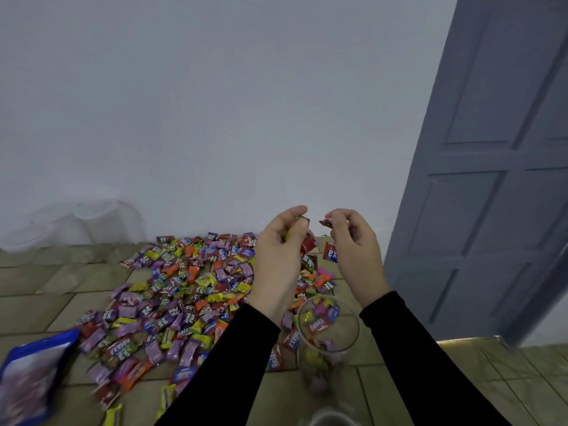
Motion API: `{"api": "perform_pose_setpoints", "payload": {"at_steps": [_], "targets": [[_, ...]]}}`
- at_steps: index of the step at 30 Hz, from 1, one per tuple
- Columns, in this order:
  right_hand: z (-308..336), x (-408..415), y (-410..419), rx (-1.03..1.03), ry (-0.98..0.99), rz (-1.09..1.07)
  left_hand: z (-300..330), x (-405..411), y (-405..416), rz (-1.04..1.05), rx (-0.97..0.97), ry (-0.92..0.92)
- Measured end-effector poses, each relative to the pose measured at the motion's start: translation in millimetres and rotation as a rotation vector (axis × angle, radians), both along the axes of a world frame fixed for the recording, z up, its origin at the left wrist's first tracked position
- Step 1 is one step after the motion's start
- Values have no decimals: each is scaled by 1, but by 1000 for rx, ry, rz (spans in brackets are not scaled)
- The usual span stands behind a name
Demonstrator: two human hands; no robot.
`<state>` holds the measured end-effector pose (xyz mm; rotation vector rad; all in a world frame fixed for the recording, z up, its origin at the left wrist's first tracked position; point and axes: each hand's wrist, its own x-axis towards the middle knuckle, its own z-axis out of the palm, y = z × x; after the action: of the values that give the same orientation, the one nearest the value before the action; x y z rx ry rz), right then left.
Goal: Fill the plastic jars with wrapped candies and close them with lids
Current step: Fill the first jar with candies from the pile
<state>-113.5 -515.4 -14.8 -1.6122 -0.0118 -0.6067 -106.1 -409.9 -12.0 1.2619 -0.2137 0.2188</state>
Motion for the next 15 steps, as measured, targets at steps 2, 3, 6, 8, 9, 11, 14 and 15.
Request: {"api": "perform_pose_setpoints", "payload": {"at_steps": [2,3,6,8,9,11,14,15], "targets": [[-5,-11,1,10,11,-17,-8,-11,-2,-5,17,13],[-7,-16,2,10,14,-19,-11,-16,-3,-10,22,23],[-16,-27,7,-45,18,-5,-23,-27,-6,-26,35,67],[-21,-30,8,-102,23,-5,-29,-33,-7,-36,43,69],[-24,-33,8,-119,32,-4,-32,-36,-7,-32,50,65],[-29,-36,9,-152,28,-20,-37,-41,-6,-27,44,62],[-30,-40,10,-134,27,-9,-39,-44,-6,-17,20,68],[-29,-41,11,-120,30,11,-39,-44,-6,-7,24,61]]}}
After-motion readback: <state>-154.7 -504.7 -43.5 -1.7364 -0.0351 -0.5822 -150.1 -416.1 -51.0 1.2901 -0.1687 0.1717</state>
